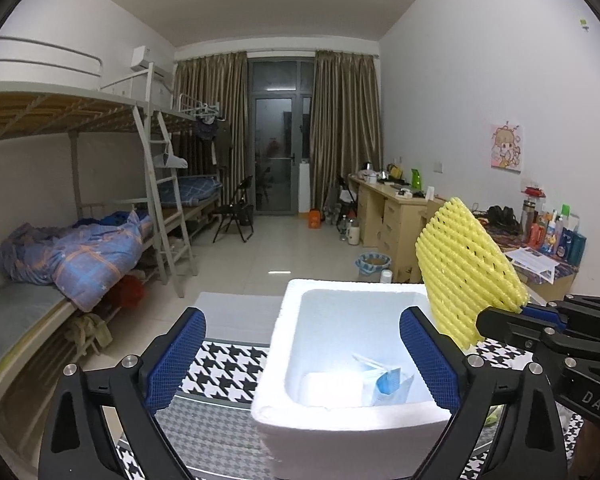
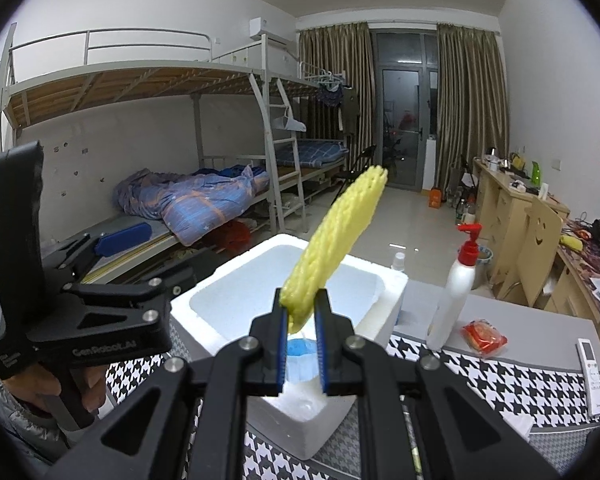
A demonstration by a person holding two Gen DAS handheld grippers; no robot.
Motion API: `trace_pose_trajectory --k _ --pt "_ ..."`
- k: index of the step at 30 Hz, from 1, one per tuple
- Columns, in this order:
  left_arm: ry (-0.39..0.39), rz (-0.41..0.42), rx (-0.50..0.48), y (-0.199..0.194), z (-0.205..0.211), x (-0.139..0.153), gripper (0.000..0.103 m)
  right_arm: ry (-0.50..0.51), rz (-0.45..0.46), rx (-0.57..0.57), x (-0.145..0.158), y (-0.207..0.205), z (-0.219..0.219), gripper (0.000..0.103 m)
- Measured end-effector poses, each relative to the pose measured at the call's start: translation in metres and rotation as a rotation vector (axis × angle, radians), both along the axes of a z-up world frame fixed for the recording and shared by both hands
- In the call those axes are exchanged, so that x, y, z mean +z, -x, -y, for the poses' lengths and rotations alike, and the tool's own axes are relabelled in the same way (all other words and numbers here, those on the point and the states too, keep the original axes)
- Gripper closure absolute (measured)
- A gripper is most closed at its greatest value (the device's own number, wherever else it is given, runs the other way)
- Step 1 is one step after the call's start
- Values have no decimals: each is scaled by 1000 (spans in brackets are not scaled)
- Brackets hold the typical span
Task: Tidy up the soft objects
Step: 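Lower both held items into the white foam box and open both tools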
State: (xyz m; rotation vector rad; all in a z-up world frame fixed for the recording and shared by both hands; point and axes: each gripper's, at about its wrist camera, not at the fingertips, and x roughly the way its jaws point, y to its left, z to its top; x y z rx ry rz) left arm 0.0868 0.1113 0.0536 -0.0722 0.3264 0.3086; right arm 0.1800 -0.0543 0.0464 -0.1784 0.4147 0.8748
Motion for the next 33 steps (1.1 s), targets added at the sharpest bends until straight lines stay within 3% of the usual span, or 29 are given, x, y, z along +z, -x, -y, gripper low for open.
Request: trace_pose_trajectory --k 14,15,17,18,19,31,33 --pt "17 4 11 5 -9 -4 3 23 -47 29 -8 -12 -15 87" --pt "19 4 12 6 -10 -4 3 32 -50 29 -9 -13 -17 81" --pt "21 6 17 7 -12 -5 3 51 -50 21 -13 -15 -21 62" --pt "23 8 20 8 -13 -4 3 56 -46 11 -14 -16 -22 48" --pt "26 10 22 9 -14 -4 3 56 -40 4 -14 -16 -22 41" --pt "31 14 30 9 -14 -2 3 21 -48 -24 -10 -12 -5 40" --pt "27 13 25 9 -11 -2 3 17 -48 -28 -9 -12 -3 35"
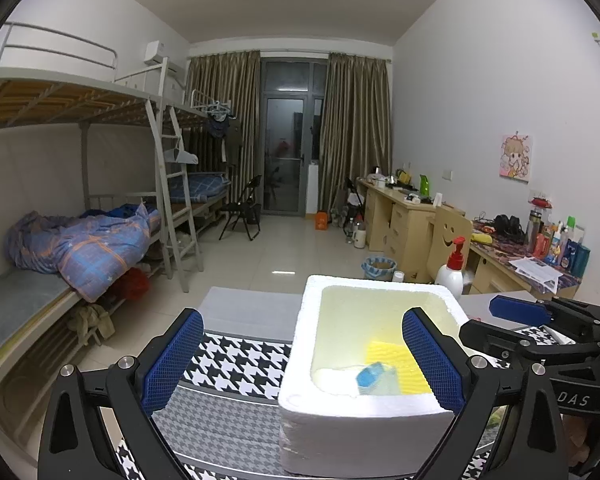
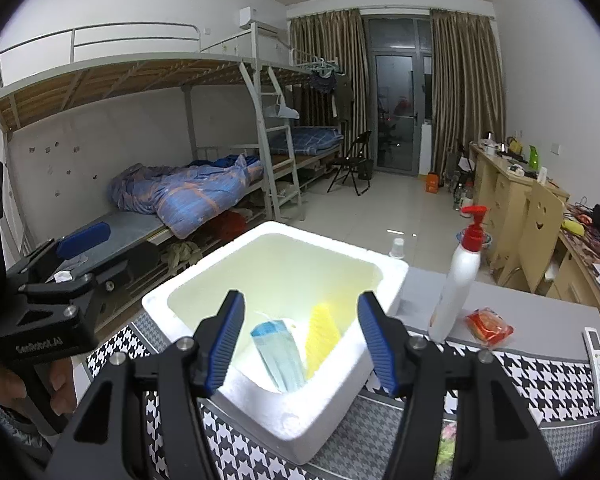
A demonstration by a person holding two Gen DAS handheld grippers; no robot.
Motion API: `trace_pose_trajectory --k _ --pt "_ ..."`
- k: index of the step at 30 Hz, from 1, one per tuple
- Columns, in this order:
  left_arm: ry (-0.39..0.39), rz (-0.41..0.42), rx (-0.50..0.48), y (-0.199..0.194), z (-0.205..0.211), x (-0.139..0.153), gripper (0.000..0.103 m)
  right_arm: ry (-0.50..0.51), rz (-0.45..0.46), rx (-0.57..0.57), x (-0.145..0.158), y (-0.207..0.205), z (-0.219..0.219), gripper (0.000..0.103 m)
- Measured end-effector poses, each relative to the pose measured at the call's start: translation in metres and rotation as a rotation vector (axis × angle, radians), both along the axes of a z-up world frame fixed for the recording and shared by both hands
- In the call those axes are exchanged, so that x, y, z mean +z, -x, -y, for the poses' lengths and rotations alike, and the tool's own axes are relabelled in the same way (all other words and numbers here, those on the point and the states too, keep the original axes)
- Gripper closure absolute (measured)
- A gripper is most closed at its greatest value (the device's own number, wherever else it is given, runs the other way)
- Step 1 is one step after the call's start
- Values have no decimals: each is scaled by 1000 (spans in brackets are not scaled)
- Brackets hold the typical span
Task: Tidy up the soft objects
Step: 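Lower both held items into the white foam box and open both tools, then withdraw both open tools from the foam box back over the table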
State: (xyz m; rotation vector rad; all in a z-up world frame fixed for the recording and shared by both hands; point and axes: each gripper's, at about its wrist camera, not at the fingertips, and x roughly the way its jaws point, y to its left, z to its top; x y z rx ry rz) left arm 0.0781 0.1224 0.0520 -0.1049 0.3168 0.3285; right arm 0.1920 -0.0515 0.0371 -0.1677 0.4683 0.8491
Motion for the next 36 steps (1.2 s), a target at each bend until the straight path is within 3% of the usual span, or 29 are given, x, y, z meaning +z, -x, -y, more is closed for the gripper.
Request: trace_pose_trajectory --k 12,36 --pt "-5 7 -24 5 15 4 2 -48 34 -33 9 5 21 12" --pt "-27 13 -103 0 48 11 1 -79 75 -138 13 8 65 11"
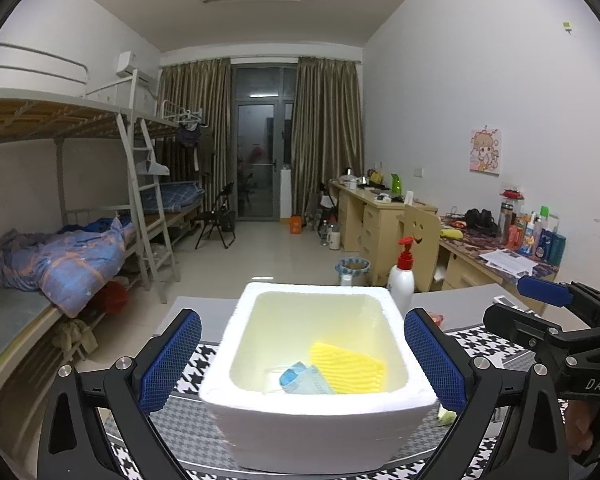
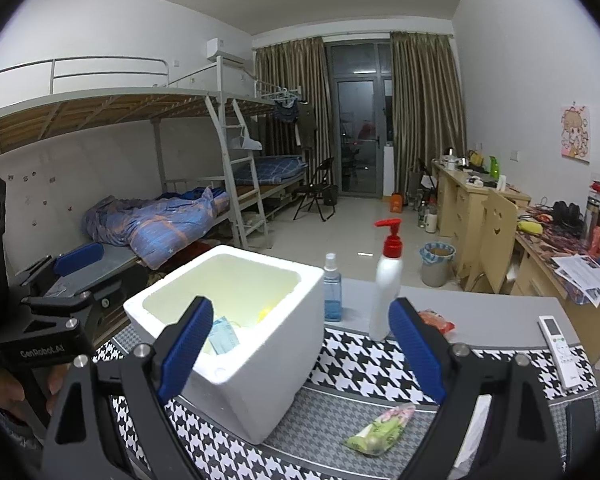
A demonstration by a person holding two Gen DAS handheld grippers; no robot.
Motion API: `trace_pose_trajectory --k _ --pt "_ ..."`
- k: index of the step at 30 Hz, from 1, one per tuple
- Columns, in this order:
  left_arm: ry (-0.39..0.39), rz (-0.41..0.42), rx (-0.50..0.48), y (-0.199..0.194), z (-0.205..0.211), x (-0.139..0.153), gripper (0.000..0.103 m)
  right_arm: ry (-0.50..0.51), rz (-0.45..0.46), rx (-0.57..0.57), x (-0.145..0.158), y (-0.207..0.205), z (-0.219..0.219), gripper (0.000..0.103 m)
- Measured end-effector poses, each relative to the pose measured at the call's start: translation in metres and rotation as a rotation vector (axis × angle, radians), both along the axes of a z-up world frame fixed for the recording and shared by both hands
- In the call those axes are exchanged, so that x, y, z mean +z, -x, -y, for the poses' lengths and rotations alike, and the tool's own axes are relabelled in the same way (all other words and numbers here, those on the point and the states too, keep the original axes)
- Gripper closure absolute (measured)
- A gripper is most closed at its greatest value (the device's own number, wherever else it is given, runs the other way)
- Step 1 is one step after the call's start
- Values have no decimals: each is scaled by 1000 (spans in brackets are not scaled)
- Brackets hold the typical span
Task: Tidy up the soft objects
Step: 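Withdraw both open tools from the foam box back over the table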
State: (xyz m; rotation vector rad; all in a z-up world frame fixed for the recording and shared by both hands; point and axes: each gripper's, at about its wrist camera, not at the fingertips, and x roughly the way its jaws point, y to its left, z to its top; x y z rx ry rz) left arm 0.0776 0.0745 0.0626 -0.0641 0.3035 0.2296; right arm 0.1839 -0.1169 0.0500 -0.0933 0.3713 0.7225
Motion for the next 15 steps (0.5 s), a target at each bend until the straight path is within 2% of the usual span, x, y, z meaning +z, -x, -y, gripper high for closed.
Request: trace_pose_trajectory --k 15 --pt "3 -5 -88 -8 30 2 1 -35 6 -75 1 -1 41 10"
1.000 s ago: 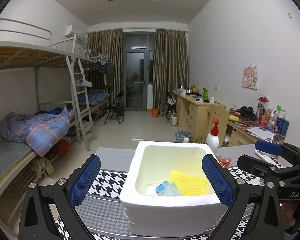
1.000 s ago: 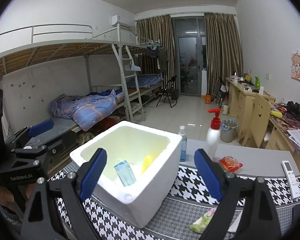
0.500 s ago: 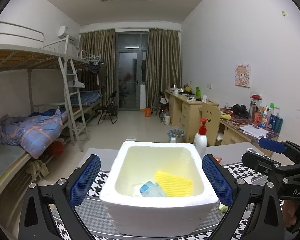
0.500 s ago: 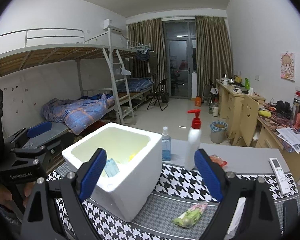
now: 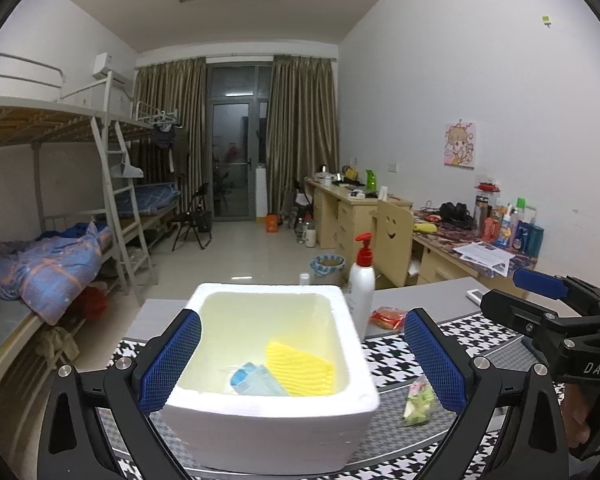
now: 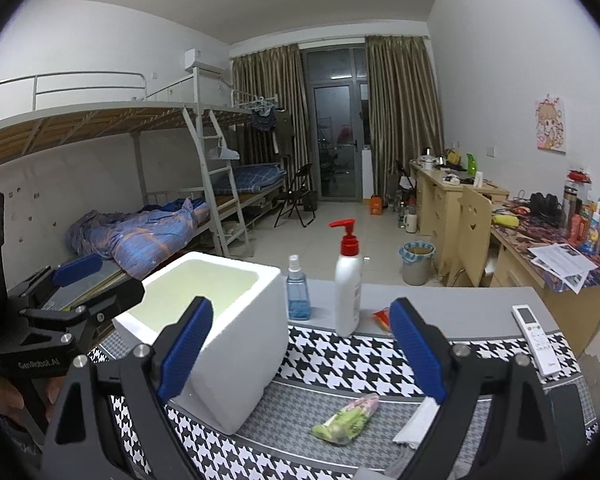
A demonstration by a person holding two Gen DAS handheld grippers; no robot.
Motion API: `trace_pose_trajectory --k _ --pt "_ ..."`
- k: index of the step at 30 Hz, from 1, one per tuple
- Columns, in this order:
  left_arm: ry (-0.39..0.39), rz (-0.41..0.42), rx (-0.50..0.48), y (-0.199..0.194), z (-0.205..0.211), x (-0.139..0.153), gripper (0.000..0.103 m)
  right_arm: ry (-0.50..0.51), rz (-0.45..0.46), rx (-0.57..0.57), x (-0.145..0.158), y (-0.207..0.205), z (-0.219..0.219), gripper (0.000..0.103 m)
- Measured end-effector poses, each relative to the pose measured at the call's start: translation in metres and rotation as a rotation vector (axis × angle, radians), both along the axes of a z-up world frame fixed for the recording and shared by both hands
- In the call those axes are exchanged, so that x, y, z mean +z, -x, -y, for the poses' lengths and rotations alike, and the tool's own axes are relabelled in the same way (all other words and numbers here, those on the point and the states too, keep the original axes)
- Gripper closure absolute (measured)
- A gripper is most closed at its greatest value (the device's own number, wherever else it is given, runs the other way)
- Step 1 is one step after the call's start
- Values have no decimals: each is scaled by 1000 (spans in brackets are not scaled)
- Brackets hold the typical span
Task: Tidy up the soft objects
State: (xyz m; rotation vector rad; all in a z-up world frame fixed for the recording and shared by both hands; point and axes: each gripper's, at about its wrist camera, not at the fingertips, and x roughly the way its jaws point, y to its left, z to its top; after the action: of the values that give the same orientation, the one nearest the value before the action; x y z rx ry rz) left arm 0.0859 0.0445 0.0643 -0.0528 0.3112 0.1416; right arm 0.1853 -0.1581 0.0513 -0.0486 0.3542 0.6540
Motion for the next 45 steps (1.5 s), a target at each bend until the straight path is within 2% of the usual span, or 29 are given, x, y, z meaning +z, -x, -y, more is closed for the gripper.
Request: trace_pose_trajectory --k 25,35,45 --pt "-11 -17 -129 -8 51 -2 1 -23 14 -119 -1 10 66 10" --pt "0 -28 -156 -14 64 -7 1 -10 15 -184 -7 10 84 10" --pt "-20 -35 -153 -18 77 -13 1 -3 -4 -206 -14 9 94 10"
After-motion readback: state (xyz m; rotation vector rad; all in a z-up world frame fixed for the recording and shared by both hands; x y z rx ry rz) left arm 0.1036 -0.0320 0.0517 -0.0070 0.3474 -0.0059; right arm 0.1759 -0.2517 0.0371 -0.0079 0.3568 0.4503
